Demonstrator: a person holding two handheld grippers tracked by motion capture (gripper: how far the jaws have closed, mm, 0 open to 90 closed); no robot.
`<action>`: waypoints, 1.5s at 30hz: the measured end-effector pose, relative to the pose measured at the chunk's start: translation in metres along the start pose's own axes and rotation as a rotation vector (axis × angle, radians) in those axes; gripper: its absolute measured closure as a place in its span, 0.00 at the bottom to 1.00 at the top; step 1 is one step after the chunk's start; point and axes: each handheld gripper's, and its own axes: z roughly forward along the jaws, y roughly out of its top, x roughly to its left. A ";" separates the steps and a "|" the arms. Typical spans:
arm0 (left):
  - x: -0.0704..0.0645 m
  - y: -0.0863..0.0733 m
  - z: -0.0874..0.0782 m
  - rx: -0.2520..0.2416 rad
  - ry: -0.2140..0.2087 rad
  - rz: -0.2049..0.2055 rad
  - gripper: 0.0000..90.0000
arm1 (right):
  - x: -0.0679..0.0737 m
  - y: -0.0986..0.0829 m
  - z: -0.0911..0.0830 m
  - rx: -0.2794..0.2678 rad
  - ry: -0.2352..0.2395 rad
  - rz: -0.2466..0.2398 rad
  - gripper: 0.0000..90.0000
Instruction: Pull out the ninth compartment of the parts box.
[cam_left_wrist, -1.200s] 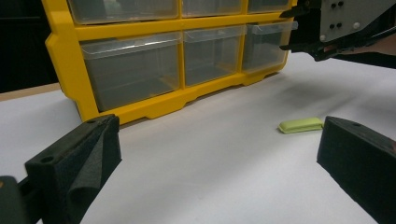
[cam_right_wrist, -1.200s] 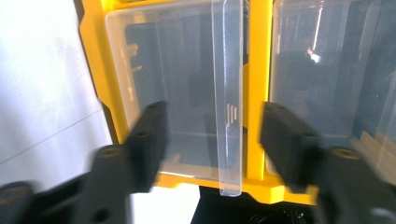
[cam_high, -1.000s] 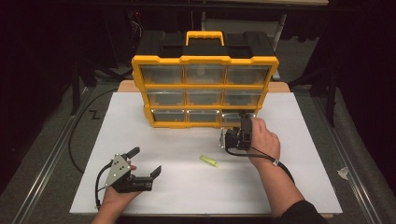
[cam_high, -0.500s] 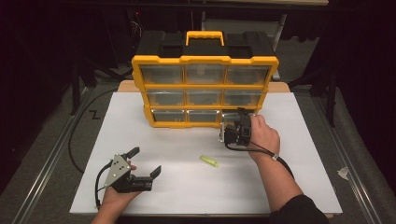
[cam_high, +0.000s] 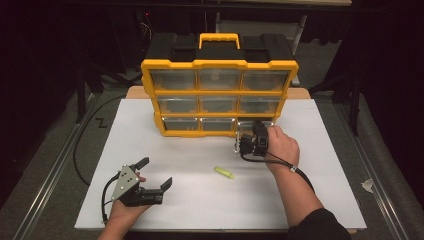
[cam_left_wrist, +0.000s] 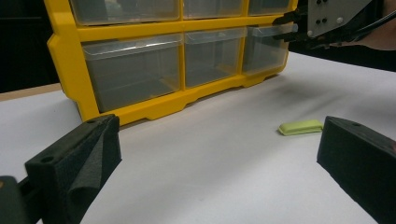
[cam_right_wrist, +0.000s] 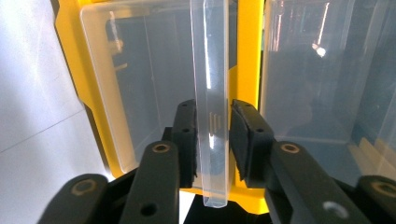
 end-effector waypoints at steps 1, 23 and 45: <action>0.000 0.000 0.000 0.000 0.000 0.000 0.00 | 0.000 0.000 0.000 -0.001 -0.003 0.001 0.84; 0.000 0.000 0.000 -0.006 0.009 0.002 0.00 | 0.010 -0.002 -0.014 -0.009 -0.043 -0.033 0.86; 0.000 0.000 0.000 -0.003 0.008 0.013 0.00 | 0.017 -0.006 -0.035 -0.019 -0.047 -0.036 0.87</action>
